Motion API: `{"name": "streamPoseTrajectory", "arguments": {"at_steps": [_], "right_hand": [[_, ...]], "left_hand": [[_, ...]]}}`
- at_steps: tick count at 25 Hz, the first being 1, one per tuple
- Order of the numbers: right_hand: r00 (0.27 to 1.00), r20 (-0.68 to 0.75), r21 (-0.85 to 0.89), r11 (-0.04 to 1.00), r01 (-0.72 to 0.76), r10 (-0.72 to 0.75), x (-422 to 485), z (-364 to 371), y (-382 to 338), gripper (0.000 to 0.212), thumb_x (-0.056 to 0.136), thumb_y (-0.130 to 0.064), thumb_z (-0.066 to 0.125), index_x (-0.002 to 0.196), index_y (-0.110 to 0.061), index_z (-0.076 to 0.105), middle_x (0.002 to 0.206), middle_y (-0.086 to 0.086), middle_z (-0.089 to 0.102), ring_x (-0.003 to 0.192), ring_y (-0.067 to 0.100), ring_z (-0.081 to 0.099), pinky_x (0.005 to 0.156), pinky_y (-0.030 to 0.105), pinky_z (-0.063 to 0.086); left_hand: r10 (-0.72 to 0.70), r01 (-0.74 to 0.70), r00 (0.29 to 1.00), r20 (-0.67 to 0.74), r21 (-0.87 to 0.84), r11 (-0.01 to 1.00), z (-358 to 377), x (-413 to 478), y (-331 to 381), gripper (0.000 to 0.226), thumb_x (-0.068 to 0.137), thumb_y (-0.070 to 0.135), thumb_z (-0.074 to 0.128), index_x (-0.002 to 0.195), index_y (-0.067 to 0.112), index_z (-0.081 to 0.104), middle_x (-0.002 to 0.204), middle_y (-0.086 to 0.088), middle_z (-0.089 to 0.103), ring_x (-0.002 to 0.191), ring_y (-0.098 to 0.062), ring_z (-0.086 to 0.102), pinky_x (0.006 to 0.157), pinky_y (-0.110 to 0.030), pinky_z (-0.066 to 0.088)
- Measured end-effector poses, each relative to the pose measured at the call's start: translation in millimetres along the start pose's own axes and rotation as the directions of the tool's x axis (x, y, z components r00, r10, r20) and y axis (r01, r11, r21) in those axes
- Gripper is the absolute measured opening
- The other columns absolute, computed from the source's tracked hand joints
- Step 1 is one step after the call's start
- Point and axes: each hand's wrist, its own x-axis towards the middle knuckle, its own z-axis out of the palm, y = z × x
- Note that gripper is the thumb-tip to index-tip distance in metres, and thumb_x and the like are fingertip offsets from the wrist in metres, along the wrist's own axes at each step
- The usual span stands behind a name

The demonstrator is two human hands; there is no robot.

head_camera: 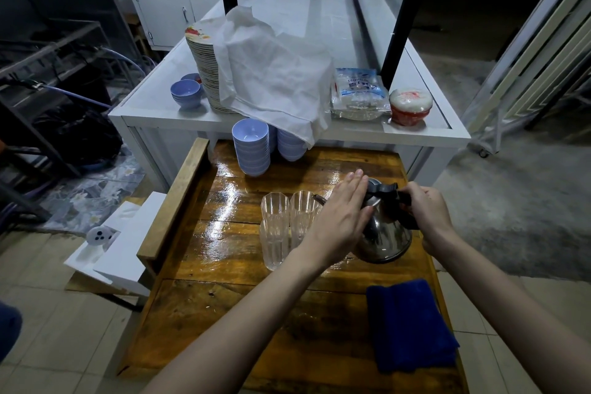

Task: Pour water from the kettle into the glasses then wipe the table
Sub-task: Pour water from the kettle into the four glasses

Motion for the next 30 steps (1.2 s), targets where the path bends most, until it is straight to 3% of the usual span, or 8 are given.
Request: {"name": "streamPoseTrajectory", "arguments": {"at_steps": [4,11,16,30], "right_hand": [[0.999,-0.014,-0.057,0.998,0.034,-0.035,14.3,6.1,-4.3,0.032,0.09,-0.028,0.049,0.066,-0.01,0.061,0.062,0.006,0.056,0.065,0.023,0.054,0.062,0.038,0.042],[0.995,0.041,-0.197,0.976,0.093,-0.087,35.0,14.4,-9.2,0.038,0.091,-0.029,0.048,0.063,-0.008,0.064,0.06,0.005,0.059,0.063,0.02,0.055,0.061,0.035,0.042],[0.988,0.092,-0.278,0.949,0.148,-0.127,44.0,15.4,-11.5,0.045,0.093,-0.031,0.048,0.073,0.005,0.067,0.069,0.019,0.066,0.066,0.026,0.059,0.062,0.036,0.045],[0.989,0.083,-0.267,0.953,0.142,-0.124,43.4,6.2,-6.9,0.045,0.093,-0.031,0.049,0.07,0.003,0.066,0.065,0.016,0.063,0.067,0.026,0.059,0.063,0.038,0.045]], "left_hand": [[-0.029,0.029,1.0,0.006,-0.014,0.999,6.9,13.0,-10.9,0.058,0.103,0.032,0.028,0.153,0.009,0.012,0.162,-0.008,0.009,0.15,-0.013,0.0,0.118,-0.021,-0.006],[-0.12,0.121,0.993,0.02,-0.084,0.989,12.8,20.1,-22.5,0.058,0.103,0.032,0.027,0.153,0.012,0.006,0.162,-0.004,0.003,0.149,-0.009,-0.004,0.118,-0.021,-0.006],[-0.142,0.143,0.99,0.018,-0.114,0.983,16.0,20.8,-28.7,0.059,0.103,0.034,0.027,0.154,0.013,0.005,0.162,-0.003,0.001,0.148,-0.007,-0.005,0.118,-0.02,-0.006],[-0.143,0.147,0.989,0.038,-0.165,0.975,21.6,24.4,-20.4,0.059,0.103,0.033,0.028,0.154,0.013,0.005,0.163,-0.004,0.001,0.149,-0.009,-0.004,0.117,-0.018,-0.007]]}}
